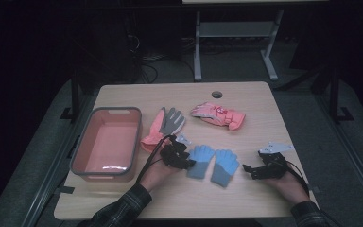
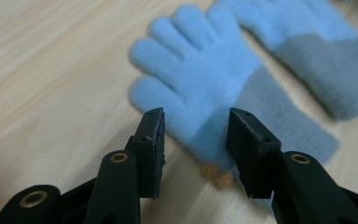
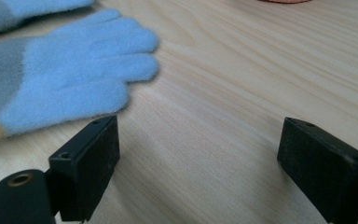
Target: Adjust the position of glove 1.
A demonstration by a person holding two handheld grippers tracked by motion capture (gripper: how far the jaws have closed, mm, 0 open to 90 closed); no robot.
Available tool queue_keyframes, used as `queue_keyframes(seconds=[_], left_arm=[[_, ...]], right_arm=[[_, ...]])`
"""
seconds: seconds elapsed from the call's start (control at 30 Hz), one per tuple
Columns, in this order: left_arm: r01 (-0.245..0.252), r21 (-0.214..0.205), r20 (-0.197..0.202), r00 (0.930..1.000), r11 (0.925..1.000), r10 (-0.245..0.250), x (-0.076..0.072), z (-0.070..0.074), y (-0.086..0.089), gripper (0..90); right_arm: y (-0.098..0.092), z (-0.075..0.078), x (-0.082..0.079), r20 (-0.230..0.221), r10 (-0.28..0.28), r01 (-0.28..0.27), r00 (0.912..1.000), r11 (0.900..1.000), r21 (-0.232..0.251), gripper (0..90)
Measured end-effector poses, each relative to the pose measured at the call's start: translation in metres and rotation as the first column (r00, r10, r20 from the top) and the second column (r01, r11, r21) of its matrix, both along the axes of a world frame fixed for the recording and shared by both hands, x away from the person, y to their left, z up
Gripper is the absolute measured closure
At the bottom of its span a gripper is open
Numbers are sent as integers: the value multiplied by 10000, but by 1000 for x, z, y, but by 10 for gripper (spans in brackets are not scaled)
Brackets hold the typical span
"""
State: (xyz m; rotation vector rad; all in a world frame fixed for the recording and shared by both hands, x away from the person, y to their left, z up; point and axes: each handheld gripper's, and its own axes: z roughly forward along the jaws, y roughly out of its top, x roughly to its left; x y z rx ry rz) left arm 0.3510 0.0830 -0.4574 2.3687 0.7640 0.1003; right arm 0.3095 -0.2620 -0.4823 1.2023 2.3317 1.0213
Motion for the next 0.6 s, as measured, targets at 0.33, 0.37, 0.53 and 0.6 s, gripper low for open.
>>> queue_keyframes(seconds=[0.33, 0.37, 0.53, 0.6], left_arm=[[-17, -7, 123, 9999, 10000, 17, -2, -1, -2, 757], [-24, -89, 46, 10000, 10000, 25, -1, -1, -2, 803], [-67, -260, -5, 10000, 9996, 67, 0, -2, -1, 865], [-166, -373, -84, 9998, 9992, 163, 1, -1, 0, 870]], right_arm=[[1, 3, 0, -114, 218, -219, 9997, 9997, -64, 201], [2, 5, 0, -195, 257, -259, 9995, 9996, -90, 257], [4, 14, -4, -424, 836, -819, 9956, 9959, 386, 548], [7, 16, -7, -493, 1178, -1150, 9918, 9919, 546, 671]])
